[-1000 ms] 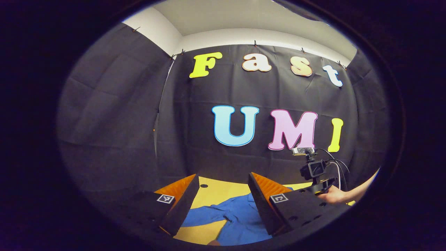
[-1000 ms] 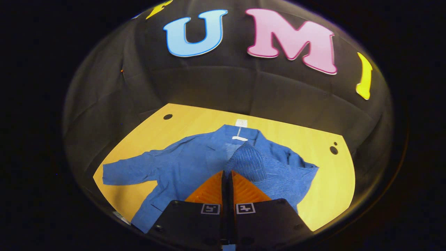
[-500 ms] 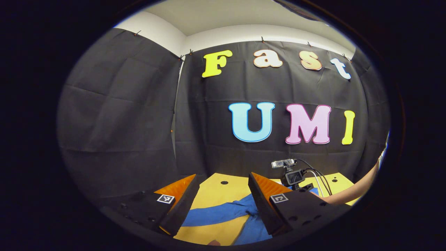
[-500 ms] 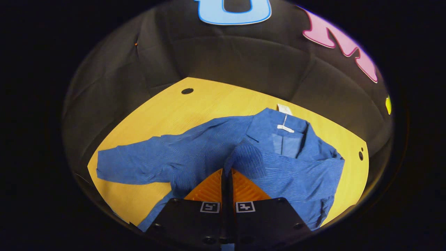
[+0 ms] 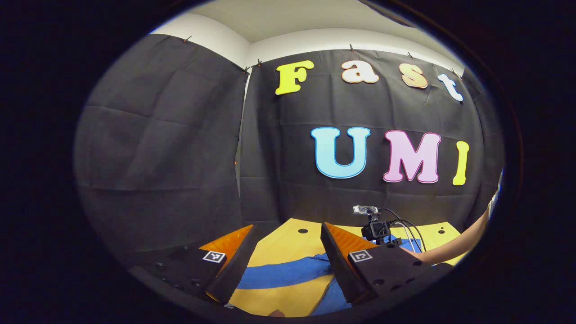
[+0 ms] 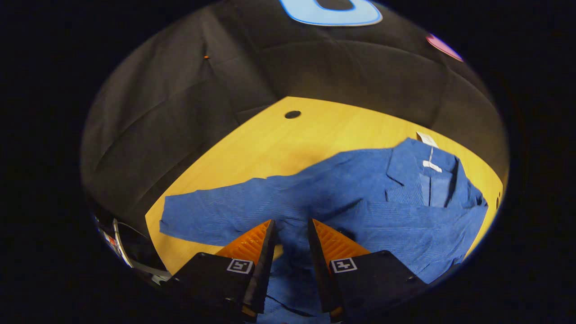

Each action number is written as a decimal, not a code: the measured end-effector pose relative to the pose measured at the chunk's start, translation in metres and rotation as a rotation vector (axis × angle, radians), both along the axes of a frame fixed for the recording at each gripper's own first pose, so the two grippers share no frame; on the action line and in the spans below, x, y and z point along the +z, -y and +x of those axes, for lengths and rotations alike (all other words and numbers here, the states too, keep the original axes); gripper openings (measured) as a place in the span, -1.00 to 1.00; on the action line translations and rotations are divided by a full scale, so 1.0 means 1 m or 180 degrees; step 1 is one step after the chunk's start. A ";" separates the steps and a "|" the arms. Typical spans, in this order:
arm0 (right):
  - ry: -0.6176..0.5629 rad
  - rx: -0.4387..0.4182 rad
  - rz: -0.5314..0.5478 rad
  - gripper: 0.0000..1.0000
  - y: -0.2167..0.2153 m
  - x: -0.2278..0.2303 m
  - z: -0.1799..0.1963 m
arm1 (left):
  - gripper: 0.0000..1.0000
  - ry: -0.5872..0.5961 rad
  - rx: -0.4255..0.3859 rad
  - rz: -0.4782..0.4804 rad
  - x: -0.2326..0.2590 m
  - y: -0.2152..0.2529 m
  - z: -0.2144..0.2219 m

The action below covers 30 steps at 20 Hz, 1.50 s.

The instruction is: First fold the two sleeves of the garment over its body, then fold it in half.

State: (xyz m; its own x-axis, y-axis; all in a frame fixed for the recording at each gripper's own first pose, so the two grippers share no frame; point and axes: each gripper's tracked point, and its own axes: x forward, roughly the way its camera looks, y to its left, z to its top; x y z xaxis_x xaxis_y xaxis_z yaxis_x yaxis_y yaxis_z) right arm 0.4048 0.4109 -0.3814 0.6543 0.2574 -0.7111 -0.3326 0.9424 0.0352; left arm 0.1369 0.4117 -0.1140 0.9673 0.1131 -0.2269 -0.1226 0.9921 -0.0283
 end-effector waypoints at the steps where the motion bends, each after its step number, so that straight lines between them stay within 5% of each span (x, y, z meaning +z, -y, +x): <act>1: 0.0064 0.0061 -0.0001 -0.04 -0.002 0.007 -0.003 | 0.64 0.0008 -0.0017 0.0012 -0.002 -0.001 0.004; 5: 0.0457 -0.0002 -0.0019 -0.03 0.007 0.055 -0.004 | 0.64 0.0026 -0.0081 0.0043 -0.014 -0.007 0.022; 8: 0.0683 -0.0085 -0.0015 0.98 0.019 0.084 -0.003 | 0.64 0.0024 -0.0074 0.0053 -0.020 -0.014 0.034; 18: 0.1915 -0.0586 -0.0082 0.99 0.073 0.222 -0.032 | 0.65 0.0088 0.0095 0.0261 -0.043 -0.063 0.069; 25: 0.2443 -0.1130 -0.0003 0.99 0.143 0.302 -0.075 | 0.65 -0.0205 0.0039 0.0035 -0.124 -0.086 0.100; 30: 0.2815 -0.1305 -0.0161 0.97 0.171 0.345 -0.107 | 0.65 -0.0588 0.0106 0.0150 -0.201 -0.107 0.117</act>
State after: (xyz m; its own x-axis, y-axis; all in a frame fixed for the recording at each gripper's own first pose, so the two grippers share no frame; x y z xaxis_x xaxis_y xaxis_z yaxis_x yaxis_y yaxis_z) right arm 0.2976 0.2399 -0.0368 0.9891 -0.1264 0.0757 0.1345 0.9845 -0.1129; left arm 0.2534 0.5192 -0.3153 0.9053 0.1591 -0.3939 -0.1542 0.9871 0.0442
